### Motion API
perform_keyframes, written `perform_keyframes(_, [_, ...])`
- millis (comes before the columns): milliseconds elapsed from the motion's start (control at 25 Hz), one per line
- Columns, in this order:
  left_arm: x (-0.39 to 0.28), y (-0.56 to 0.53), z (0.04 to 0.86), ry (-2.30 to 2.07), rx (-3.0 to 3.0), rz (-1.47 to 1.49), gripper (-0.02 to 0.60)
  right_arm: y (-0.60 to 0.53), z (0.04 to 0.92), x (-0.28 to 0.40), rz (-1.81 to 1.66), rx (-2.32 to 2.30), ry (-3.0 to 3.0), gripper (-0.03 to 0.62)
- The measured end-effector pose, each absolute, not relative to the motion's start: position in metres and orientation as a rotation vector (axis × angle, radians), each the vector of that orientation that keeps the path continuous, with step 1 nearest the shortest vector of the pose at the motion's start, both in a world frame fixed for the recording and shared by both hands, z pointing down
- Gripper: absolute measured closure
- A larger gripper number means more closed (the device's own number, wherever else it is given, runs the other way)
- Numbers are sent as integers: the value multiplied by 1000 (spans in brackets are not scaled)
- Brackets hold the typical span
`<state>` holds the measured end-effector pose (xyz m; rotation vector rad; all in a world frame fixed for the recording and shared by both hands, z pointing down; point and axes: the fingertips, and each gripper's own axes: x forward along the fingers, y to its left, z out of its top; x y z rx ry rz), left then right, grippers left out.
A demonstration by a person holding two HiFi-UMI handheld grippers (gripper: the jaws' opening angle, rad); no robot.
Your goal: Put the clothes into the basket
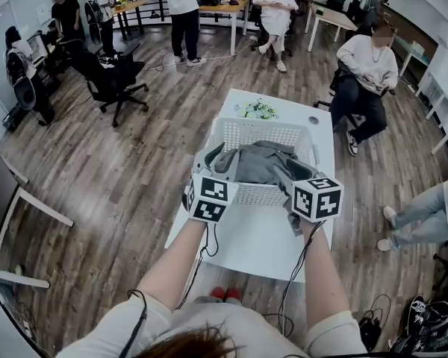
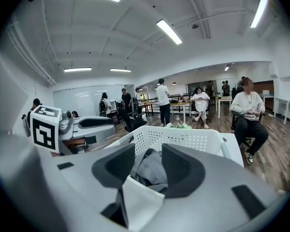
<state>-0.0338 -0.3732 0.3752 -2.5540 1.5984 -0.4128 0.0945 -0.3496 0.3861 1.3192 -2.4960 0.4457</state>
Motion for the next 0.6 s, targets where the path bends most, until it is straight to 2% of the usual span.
perform_keyframes(80, [-22,-368,375,1587,-2600,-385,453,-345,385,92,436,1337,-2504,428])
perform_keyframes(280, [-5,-352,373,1554,-2654,-360,499,-335,380,93,390,1405,-2509,531])
perform_keyframes(600, [-1,-315,357,1551,-2670,-331,549,-297,363,92,260,1486,-2536,565])
